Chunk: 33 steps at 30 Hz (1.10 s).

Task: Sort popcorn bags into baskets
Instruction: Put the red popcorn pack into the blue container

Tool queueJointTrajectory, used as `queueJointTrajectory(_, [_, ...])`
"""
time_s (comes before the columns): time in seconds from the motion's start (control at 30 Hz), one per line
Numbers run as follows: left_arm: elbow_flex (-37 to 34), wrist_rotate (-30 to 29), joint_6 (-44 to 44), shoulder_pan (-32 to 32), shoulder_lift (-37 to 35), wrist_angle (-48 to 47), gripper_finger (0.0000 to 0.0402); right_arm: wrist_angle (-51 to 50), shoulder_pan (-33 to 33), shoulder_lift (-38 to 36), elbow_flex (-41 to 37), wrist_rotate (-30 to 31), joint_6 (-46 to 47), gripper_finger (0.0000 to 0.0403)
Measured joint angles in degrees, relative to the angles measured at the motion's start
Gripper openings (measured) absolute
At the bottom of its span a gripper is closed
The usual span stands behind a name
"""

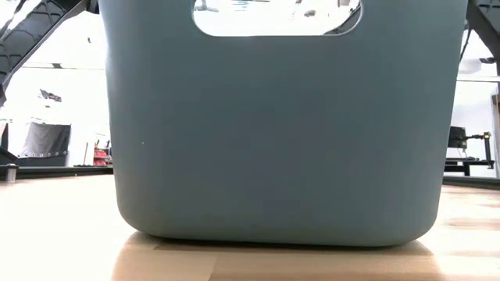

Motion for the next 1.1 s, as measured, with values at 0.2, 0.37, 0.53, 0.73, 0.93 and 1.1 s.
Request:
queueJointTrajectory(0.2, [1.9,2.6,-0.3,0.0,-0.1,-2.6,0.0019,-6.6,1.6,-8.8,0.1,0.1,-1.1,0.002])
queueJointTrajectory(0.37, [9.2,1.4,4.2,-0.4,-0.1,-13.2,0.0017,-15.5,3.3,-18.1,0.1,4.2,-1.3,0.0032])
queueJointTrajectory(0.53, [20.9,-2.9,10.2,-2.0,-0.1,-27.1,0.0008,-23.7,5.0,-27.3,0.1,9.5,-1.3,0.0027])
queueJointTrajectory(0.73, [39.0,-7.3,15.5,-5.8,-0.1,-43.7,0.0017,-31.2,6.4,-36.3,0.1,14.3,-0.2,0.0018])
queueJointTrajectory(0.93, [55.9,-6.7,16.1,-14.1,-0.2,-59.7,0.0007,-37.4,5.9,-43.8,0.1,15.5,1.2,0.0032])
queueJointTrajectory(1.1, [62.9,-3.2,15.8,-26.8,-0.4,-64.4,0.0017,-40.9,5.2,-47.9,0.1,15.5,2.6,0.0032])
